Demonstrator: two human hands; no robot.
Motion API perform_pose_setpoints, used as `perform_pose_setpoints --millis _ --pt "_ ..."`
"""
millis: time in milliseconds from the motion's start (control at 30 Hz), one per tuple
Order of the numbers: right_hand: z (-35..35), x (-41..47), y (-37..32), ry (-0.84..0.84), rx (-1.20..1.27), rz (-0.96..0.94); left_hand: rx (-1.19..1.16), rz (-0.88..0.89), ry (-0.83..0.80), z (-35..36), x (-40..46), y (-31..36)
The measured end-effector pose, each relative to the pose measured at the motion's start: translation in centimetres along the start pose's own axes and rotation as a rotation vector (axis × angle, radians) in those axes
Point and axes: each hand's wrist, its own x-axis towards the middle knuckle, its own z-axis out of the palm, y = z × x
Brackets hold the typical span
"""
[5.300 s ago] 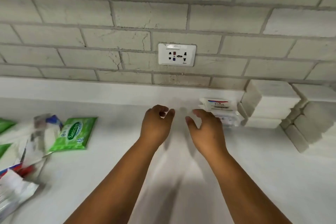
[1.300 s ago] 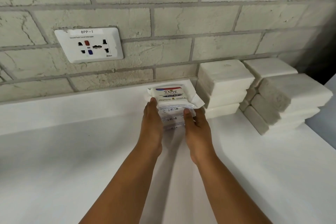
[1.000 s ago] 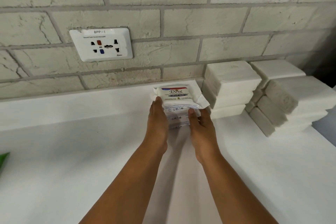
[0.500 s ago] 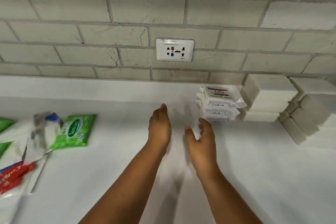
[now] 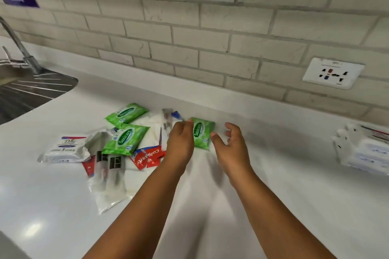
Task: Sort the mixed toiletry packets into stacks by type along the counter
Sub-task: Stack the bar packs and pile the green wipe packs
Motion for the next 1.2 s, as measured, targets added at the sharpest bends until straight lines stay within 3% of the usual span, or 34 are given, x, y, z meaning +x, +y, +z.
perform_pose_setpoints --millis 133,433,633,967,1200 --pt "6.7 -0.2 -3.0 -0.080 0.005 -0.027 0.065 0.070 0.056 -7.7 2.7 -1.1" --pt "21.2 -1.7 -6.6 -0.307 -0.004 -0.041 0.491 0.221 0.284 -25.3 9.8 -6.0" --pt "28.5 -3.4 -8.2 -0.442 -0.095 -0.043 0.762 0.120 0.346 -32.0 11.9 -8.5" --pt "33.1 -4.2 -8.8 -0.473 -0.357 -0.106 0.730 -0.061 0.312 -34.8 13.2 -11.6" --pt "33.3 -5.0 -8.8 -0.466 -0.273 -0.107 0.519 -0.065 0.283 -34.8 12.4 -10.7"
